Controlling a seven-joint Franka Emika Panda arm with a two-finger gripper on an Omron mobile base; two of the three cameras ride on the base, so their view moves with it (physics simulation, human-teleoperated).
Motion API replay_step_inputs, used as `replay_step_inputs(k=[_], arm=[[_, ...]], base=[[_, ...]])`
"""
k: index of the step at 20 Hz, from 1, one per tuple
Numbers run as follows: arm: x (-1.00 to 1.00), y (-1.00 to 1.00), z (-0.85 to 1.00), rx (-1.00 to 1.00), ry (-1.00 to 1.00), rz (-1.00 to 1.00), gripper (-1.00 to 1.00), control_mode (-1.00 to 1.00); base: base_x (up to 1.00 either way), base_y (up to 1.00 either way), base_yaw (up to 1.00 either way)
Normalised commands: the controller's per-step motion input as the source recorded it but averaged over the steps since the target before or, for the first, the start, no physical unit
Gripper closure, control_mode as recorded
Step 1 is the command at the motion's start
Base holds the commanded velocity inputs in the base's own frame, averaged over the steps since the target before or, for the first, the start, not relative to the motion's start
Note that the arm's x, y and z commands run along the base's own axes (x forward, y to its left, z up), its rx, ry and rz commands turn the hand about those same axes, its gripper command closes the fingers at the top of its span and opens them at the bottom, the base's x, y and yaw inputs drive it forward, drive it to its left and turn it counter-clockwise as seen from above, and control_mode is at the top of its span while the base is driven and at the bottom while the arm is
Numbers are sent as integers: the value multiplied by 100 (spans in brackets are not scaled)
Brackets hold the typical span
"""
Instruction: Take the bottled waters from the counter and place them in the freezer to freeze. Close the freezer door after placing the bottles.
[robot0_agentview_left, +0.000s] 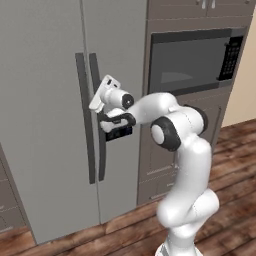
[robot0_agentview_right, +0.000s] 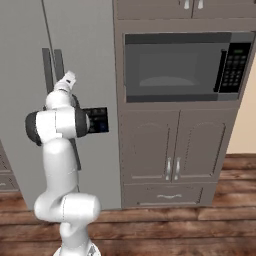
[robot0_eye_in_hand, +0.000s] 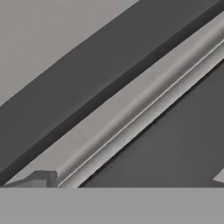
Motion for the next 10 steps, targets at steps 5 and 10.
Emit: replay_step_inputs(k=[5, 10], arm=[[-6, 20, -60, -57, 7, 54, -100, -100], [-87, 3, 24, -14, -22, 26, -100, -100]], base=[[0, 0, 0], [0, 0, 0]])
